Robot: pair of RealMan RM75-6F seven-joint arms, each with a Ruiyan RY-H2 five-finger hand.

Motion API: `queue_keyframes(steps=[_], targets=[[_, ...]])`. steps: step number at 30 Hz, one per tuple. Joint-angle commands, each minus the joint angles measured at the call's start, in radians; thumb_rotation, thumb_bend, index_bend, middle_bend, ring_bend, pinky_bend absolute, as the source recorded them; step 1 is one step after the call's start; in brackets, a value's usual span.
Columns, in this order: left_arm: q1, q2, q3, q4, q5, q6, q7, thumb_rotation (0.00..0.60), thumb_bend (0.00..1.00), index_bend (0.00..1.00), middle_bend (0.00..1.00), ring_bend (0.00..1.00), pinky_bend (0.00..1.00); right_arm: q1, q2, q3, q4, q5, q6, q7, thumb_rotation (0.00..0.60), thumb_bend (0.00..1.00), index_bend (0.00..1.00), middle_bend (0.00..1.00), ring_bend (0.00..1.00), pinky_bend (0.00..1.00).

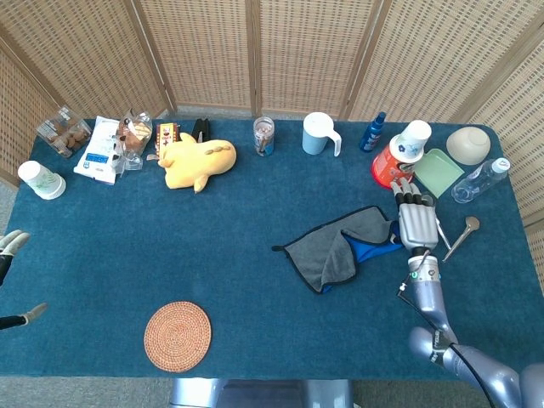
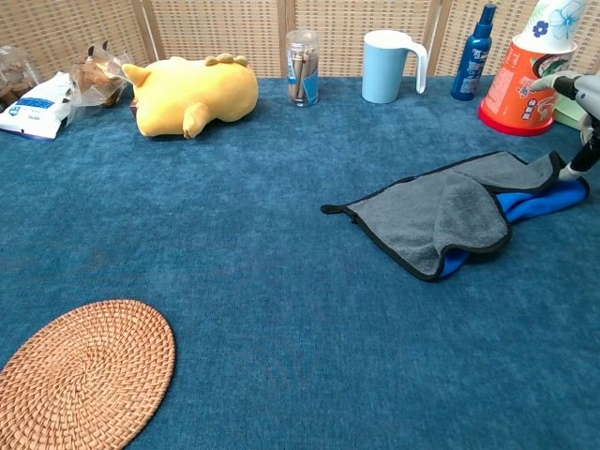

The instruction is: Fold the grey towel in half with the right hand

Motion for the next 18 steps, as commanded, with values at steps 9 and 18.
queue_keyframes(steps=[9, 18], targets=[[0.002, -0.001, 0.003, 0.000, 0.008, 0.004, 0.000, 0.600, 0.13, 0.00, 0.00, 0.00, 0.00, -0.008, -0.001, -0.005, -0.054, 0.008, 0.006, 0.043, 0.600, 0.00, 0.00, 0.00, 0.00, 0.31], [-0.002, -0.002, 0.000, 0.003, 0.000, -0.003, -0.002, 0.600, 0.13, 0.00, 0.00, 0.00, 0.00, 0.046, -0.065, 0.058, 0.068, 0.032, 0.005, 0.109, 0.600, 0.00, 0.00, 0.00, 0.00, 0.31]])
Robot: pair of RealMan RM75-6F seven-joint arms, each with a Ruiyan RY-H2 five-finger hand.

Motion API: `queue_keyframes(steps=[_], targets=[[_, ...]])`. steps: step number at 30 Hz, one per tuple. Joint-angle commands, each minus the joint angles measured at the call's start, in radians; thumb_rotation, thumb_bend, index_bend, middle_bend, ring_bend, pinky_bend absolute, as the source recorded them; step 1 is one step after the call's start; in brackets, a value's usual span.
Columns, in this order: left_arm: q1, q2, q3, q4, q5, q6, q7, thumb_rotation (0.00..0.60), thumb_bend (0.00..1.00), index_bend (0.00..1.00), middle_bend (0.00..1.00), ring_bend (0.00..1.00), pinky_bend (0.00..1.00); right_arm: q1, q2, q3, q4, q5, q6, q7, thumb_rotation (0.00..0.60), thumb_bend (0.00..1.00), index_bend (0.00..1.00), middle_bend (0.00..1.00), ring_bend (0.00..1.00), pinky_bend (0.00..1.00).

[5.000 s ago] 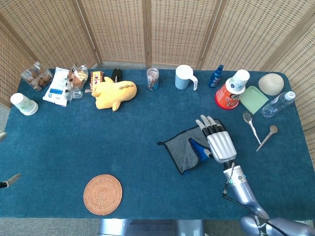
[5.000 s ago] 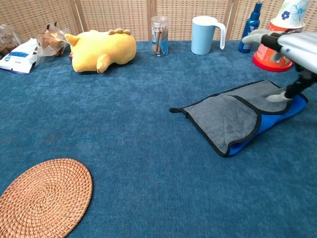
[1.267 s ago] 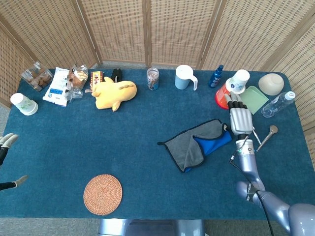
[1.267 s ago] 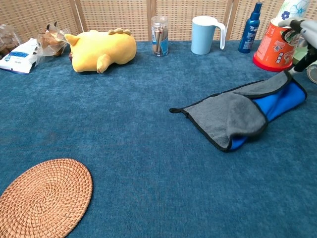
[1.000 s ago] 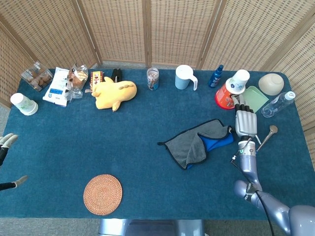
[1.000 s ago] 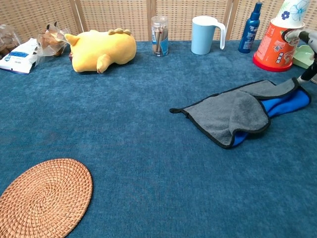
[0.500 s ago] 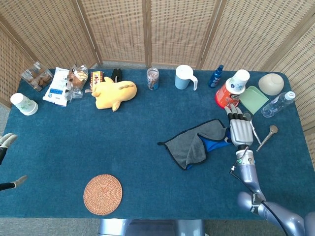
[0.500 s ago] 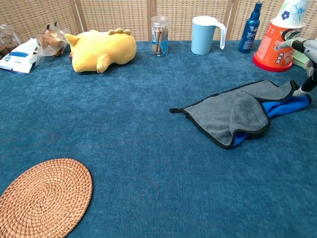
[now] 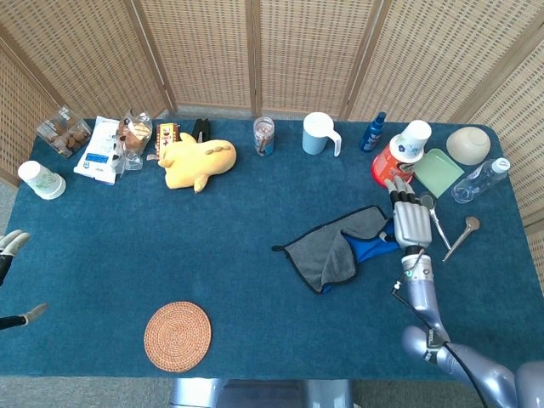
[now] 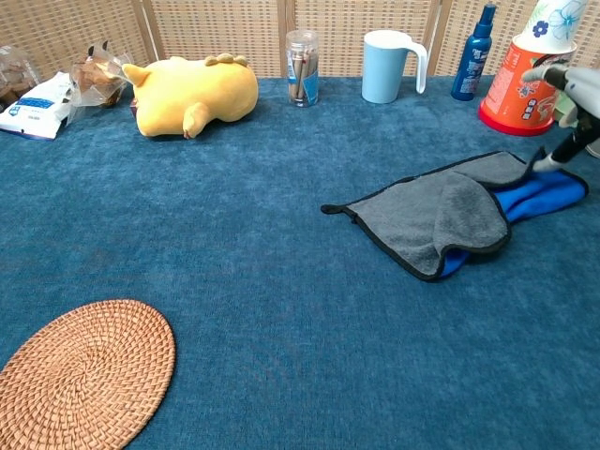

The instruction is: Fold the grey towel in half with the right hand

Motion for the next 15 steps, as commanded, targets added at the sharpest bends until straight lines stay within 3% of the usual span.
queue_keyframes(steps=[1, 10, 15], targets=[[0.000, 0.000, 0.000, 0.001, -0.001, -0.001, 0.000, 0.600, 0.13, 0.00, 0.00, 0.00, 0.00, 0.025, -0.029, 0.023, 0.057, 0.003, 0.011, 0.028, 0.600, 0.00, 0.00, 0.00, 0.00, 0.31], [0.000, -0.001, 0.001, 0.001, 0.003, 0.000, -0.001, 0.600, 0.13, 0.00, 0.00, 0.00, 0.00, 0.024, -0.101, 0.058, 0.132, -0.020, 0.110, 0.144, 0.600, 0.00, 0.00, 0.00, 0.00, 0.30], [0.001, 0.000, 0.003, -0.001, 0.006, 0.002, 0.001, 0.600, 0.13, 0.00, 0.00, 0.00, 0.00, 0.025, -0.125, 0.063, 0.131, -0.002, 0.110, 0.129, 0.600, 0.00, 0.00, 0.00, 0.00, 0.29]])
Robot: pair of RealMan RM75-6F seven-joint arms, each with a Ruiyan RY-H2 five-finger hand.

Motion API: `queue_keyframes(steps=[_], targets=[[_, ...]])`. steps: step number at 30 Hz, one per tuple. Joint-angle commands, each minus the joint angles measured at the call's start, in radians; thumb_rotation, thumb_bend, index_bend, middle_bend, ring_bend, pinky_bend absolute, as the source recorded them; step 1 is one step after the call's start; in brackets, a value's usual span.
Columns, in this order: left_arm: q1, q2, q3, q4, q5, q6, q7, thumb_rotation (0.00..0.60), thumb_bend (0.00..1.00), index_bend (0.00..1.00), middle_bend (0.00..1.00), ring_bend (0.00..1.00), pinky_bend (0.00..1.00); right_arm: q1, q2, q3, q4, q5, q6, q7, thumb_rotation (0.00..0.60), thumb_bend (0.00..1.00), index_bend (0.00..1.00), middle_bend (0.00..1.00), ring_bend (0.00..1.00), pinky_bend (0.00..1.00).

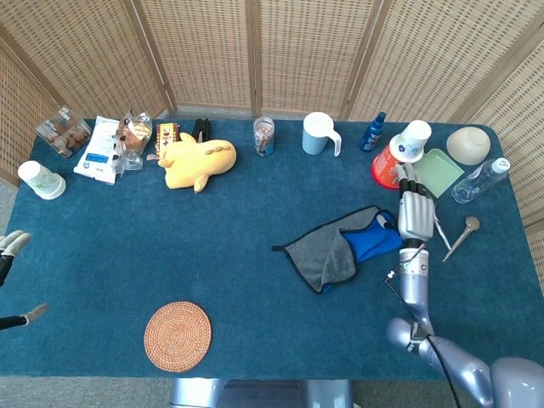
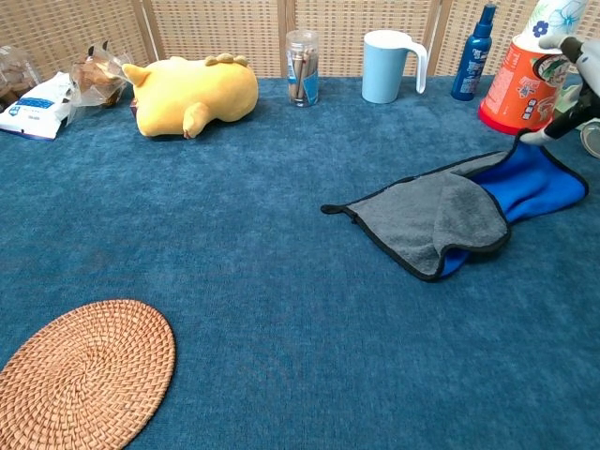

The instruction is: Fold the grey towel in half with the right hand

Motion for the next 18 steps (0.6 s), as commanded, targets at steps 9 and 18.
queue_keyframes(steps=[9, 18], targets=[[-0.001, -0.002, 0.000, 0.000, 0.000, 0.000, 0.003, 0.600, 0.13, 0.00, 0.00, 0.00, 0.00, 0.011, -0.037, -0.002, 0.015, 0.015, -0.010, -0.037, 0.600, 0.00, 0.00, 0.00, 0.00, 0.29], [0.000, -0.002, 0.003, 0.001, 0.005, -0.001, 0.009, 0.600, 0.13, 0.00, 0.00, 0.00, 0.00, 0.061, -0.123, 0.063, 0.191, 0.085, 0.028, -0.149, 0.600, 0.05, 0.00, 0.00, 0.00, 0.25]])
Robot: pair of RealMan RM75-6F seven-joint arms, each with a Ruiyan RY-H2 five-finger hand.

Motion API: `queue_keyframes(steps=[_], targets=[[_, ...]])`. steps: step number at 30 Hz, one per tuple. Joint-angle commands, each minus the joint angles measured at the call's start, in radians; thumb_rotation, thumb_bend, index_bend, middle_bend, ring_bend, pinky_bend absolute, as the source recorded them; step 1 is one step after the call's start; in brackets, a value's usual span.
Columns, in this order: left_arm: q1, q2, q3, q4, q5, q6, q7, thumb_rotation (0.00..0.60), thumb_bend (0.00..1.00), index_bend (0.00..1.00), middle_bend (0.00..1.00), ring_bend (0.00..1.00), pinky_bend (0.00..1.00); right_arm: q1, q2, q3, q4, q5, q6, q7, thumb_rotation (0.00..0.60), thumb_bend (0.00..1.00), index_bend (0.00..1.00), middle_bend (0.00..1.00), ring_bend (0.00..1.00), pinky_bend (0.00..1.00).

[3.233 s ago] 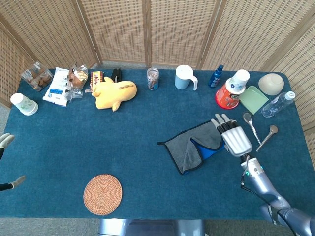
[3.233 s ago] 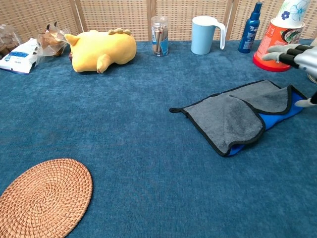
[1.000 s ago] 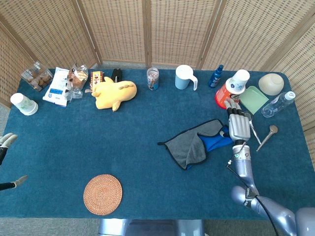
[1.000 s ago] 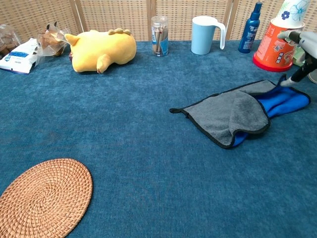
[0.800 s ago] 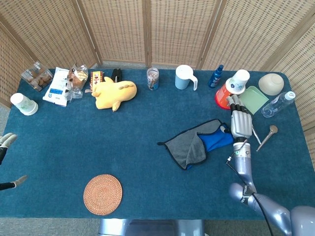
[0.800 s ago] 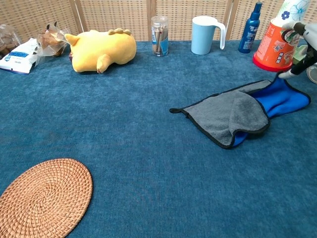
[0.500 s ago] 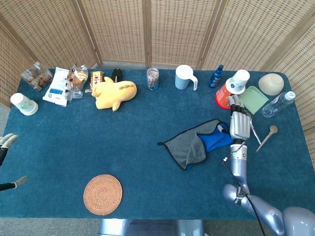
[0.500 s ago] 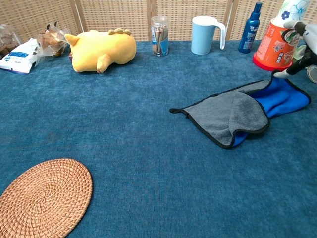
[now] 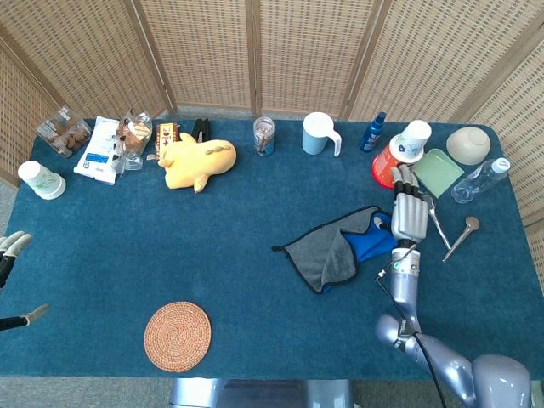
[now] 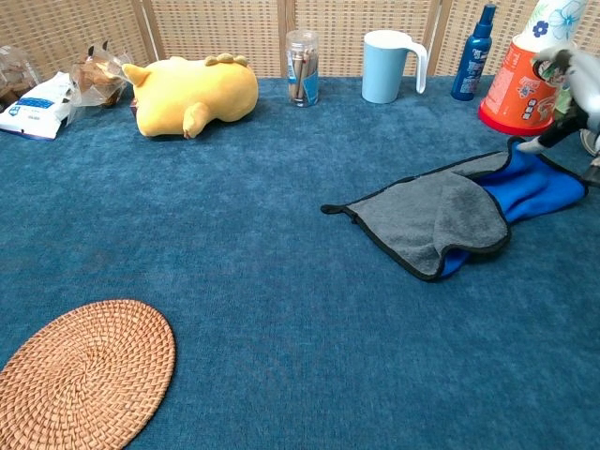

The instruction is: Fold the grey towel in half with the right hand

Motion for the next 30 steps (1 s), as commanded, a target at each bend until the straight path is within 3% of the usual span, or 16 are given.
queue_keyframes(steps=[1, 5, 10, 17, 25, 30], targets=[[0.001, 0.000, 0.001, 0.000, 0.004, 0.001, 0.000, 0.600, 0.13, 0.00, 0.00, 0.00, 0.00, 0.023, -0.039, 0.031, 0.085, 0.031, 0.023, -0.044, 0.600, 0.08, 0.00, 0.00, 0.00, 0.25], [0.000, 0.000, 0.001, 0.000, 0.002, 0.000, -0.002, 0.600, 0.13, 0.00, 0.00, 0.00, 0.00, 0.011, -0.042, 0.034, 0.109, 0.023, 0.033, 0.005, 0.600, 0.24, 0.00, 0.00, 0.00, 0.22], [0.000, 0.001, 0.001, 0.000, 0.003, 0.001, -0.002, 0.600, 0.13, 0.00, 0.00, 0.00, 0.00, -0.007, -0.026, 0.027, 0.097, -0.001, 0.045, 0.053, 0.600, 0.28, 0.00, 0.00, 0.00, 0.21], [0.001, -0.001, 0.002, -0.001, 0.004, 0.002, 0.003, 0.600, 0.13, 0.00, 0.00, 0.00, 0.00, -0.054, 0.038, -0.038, -0.002, -0.076, 0.047, 0.104, 0.600, 0.25, 0.00, 0.00, 0.00, 0.21], [-0.002, -0.003, 0.003, -0.004, 0.003, -0.003, 0.011, 0.600, 0.13, 0.00, 0.00, 0.00, 0.00, -0.109, 0.175, -0.194, -0.169, -0.267, 0.045, 0.185, 0.600, 0.12, 0.00, 0.00, 0.00, 0.20], [-0.001, -0.005, 0.003, -0.005, 0.003, -0.003, 0.015, 0.600, 0.13, 0.00, 0.00, 0.00, 0.00, -0.114, 0.201, -0.237, -0.200, -0.322, 0.039, 0.206, 0.600, 0.08, 0.00, 0.00, 0.00, 0.20]])
